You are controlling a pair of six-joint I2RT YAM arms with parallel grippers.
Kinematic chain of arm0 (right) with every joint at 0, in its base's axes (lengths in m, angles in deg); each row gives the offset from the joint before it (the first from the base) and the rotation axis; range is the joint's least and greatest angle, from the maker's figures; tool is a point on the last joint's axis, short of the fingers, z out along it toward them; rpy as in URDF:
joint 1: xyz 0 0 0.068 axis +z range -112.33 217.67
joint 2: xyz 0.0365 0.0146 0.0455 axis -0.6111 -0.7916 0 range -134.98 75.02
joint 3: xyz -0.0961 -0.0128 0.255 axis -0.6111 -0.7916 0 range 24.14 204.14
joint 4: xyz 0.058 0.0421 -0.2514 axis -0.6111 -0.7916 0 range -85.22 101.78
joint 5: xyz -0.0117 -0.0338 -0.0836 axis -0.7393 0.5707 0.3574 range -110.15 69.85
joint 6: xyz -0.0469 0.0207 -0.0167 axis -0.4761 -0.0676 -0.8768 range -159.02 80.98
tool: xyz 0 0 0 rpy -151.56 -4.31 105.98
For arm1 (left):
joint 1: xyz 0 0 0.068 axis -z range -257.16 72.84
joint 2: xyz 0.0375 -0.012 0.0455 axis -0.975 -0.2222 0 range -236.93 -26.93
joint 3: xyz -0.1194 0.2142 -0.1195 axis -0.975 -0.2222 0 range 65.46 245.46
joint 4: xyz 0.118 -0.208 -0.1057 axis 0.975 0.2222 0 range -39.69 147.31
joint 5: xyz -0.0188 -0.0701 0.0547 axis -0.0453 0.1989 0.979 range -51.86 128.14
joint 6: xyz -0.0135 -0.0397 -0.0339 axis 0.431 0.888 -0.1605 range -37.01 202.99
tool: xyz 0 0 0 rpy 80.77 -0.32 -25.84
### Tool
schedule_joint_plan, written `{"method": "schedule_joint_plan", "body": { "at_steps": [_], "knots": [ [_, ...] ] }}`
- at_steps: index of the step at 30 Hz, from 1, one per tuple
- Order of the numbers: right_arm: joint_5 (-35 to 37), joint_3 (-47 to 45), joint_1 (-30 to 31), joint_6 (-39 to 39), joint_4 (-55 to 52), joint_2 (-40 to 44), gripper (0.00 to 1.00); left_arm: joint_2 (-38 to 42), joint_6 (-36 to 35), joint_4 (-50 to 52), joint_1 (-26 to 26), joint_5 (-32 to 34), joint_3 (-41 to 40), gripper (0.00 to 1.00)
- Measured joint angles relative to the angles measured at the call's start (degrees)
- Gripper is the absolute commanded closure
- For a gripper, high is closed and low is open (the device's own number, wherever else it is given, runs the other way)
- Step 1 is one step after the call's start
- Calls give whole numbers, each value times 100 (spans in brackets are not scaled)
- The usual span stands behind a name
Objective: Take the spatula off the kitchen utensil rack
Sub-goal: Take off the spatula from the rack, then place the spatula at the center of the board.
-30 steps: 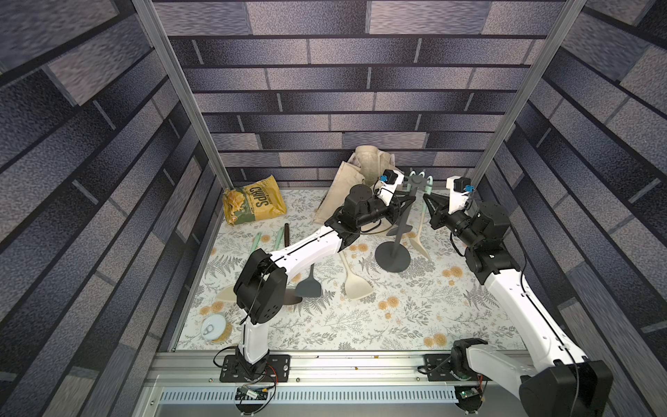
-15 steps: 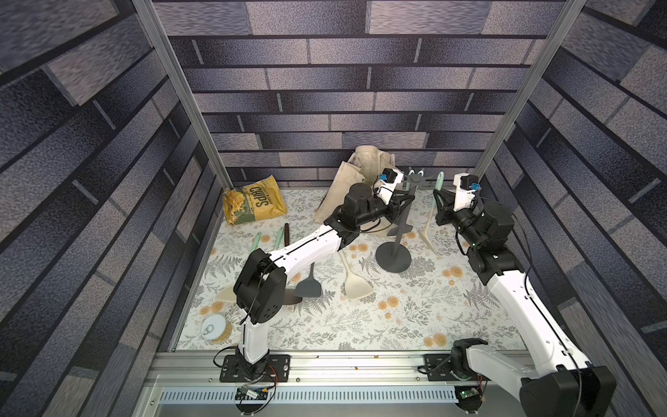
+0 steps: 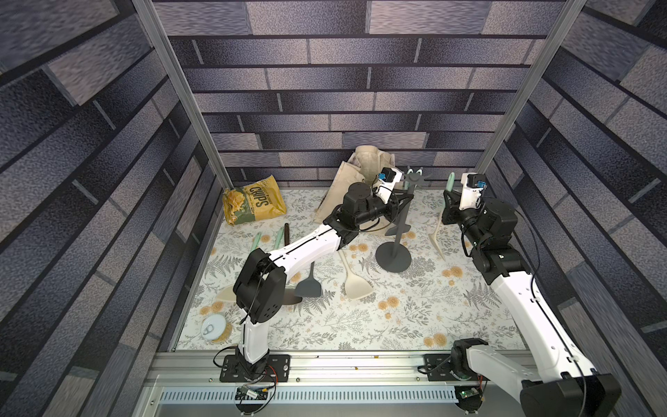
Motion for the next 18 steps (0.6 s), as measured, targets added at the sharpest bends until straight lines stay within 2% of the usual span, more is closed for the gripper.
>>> {"method": "schedule_joint_plan", "body": {
  "at_steps": [13, 18],
  "knots": [
    [728, 1084, 0, 376, -2308, -680, 100, 262, -15, 66, 0, 2, -262, 80],
    [850, 1060, 0, 535, -2699, -970, 100, 343, -15, 79, 0, 4, -343, 80]
  ]
}}
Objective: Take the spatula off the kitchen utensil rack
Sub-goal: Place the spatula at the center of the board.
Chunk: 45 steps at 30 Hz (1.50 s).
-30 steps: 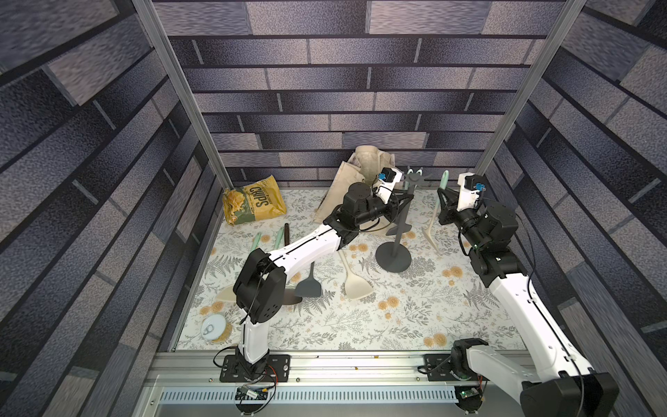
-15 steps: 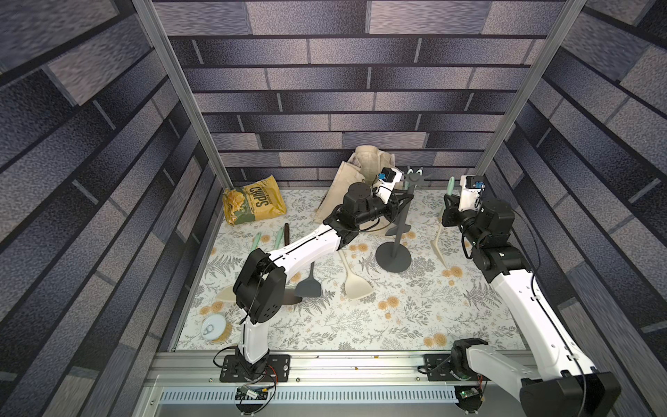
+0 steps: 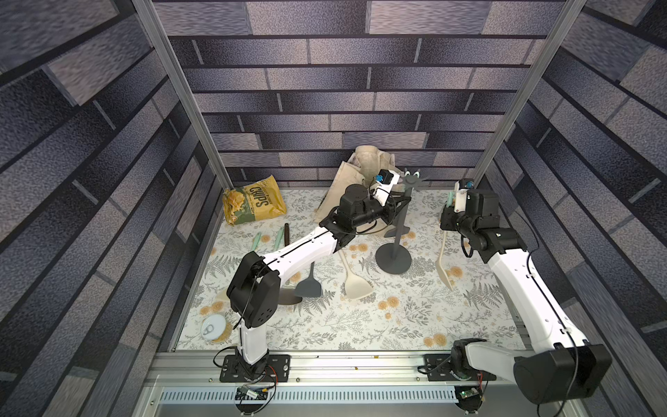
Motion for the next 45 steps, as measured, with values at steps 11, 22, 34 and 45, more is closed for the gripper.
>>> {"method": "schedule_joint_plan", "body": {
  "at_steps": [11, 22, 34, 45],
  "knots": [
    [380, -46, 0, 57, -271, -625, 100, 208, 2, 103, 2, 2, -175, 80],
    [732, 122, 0, 59, -240, -1834, 100, 319, -2, 280, 52, 4, -205, 79],
    [1049, 546, 0, 151, -229, -2951, 100, 428, -153, 538, 258, 22, -212, 79],
    [1001, 1362, 0, 212, -518, -4076, 98, 501, -219, 667, 271, 24, -223, 79]
  ]
}}
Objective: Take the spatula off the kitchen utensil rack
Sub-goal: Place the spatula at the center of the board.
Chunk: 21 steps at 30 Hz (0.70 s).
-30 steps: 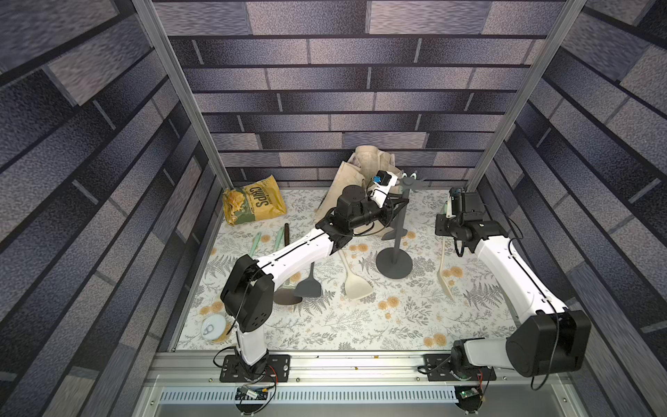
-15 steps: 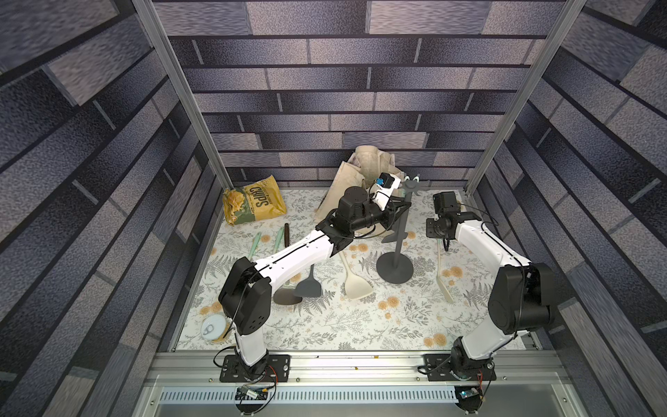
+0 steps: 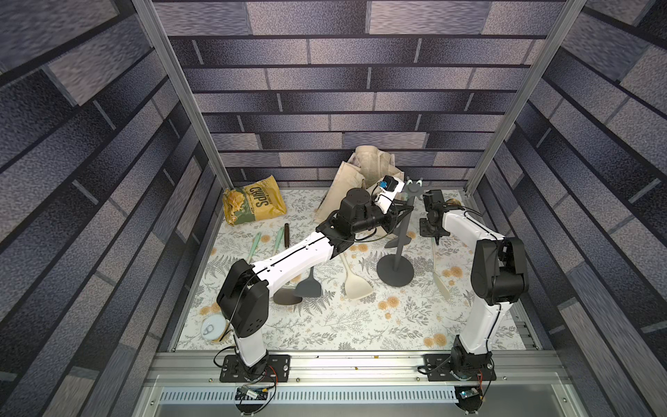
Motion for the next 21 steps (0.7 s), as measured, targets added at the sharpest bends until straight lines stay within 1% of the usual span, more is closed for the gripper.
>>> {"method": "schedule_joint_plan", "body": {
  "at_steps": [6, 9, 13, 16, 21],
  "knots": [
    [-131, 461, 4, 17, -197, -599, 89, 22, -22, 33, 7, 0, -4, 79],
    [-197, 466, 7, 31, -219, -774, 84, 98, -46, 131, 28, 2, -39, 79],
    [-332, 466, 7, 90, -249, -872, 78, 184, -57, 293, 79, -2, -52, 79],
    [-470, 466, 7, 142, -260, -892, 71, 192, -59, 306, 131, -4, -52, 79],
    [-785, 466, 7, 234, -264, -894, 64, 197, -66, 321, 149, -2, -55, 79]
  ]
}}
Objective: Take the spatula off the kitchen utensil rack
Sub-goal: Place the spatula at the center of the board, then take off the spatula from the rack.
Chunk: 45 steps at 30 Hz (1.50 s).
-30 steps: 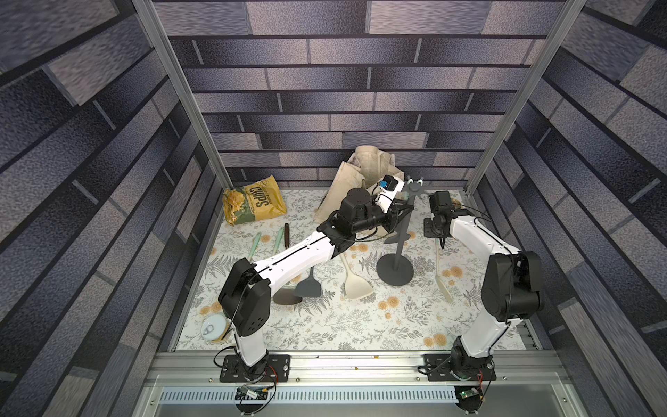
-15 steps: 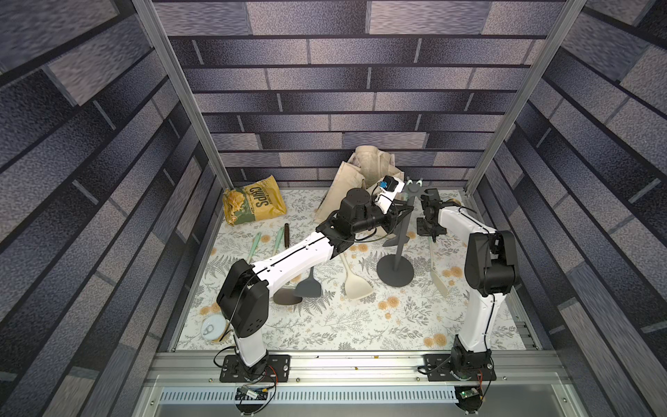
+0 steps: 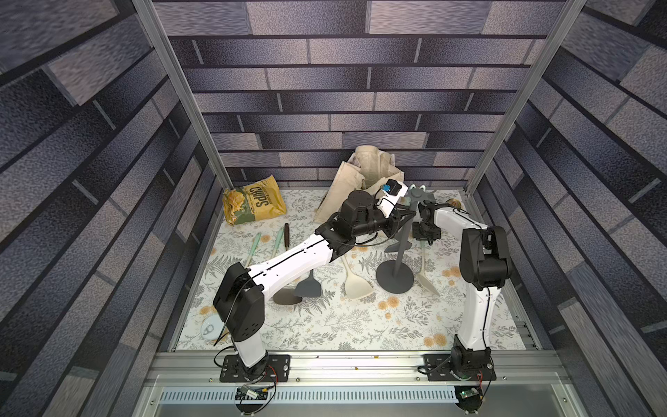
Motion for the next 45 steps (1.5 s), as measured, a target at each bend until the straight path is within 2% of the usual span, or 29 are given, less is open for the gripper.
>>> {"method": "schedule_joint_plan", "body": {
  "at_steps": [4, 7, 13, 20, 24, 29, 34, 45],
  "knots": [
    [-299, -81, 0, 63, 44, 92, 62, 55, 0, 22, 0, 17, -50, 79],
    [-538, -358, 0, 101, 79, 525, 60, 83, -2, 22, 0, 20, -85, 79],
    [-1088, -988, -2, 68, 472, 2214, 53, 92, -42, 31, -11, 13, -90, 79],
    [-2509, -2518, -35, 87, 1768, 4352, 49, 146, -44, 146, -105, -48, -90, 79],
    [-3235, -3357, -44, 162, 2376, 5154, 48, 155, -46, 170, -118, -96, -90, 79],
    [-3661, -3956, -44, 282, 3064, 5980, 44, 157, -63, 175, -120, -131, -90, 79],
    [-3901, -4028, -44, 435, 3698, 6231, 45, 157, -63, 175, -120, -136, -90, 78],
    [-4369, -3812, -109, 562, 4332, 5790, 45, 157, -63, 175, -120, -181, -90, 77]
  ]
}}
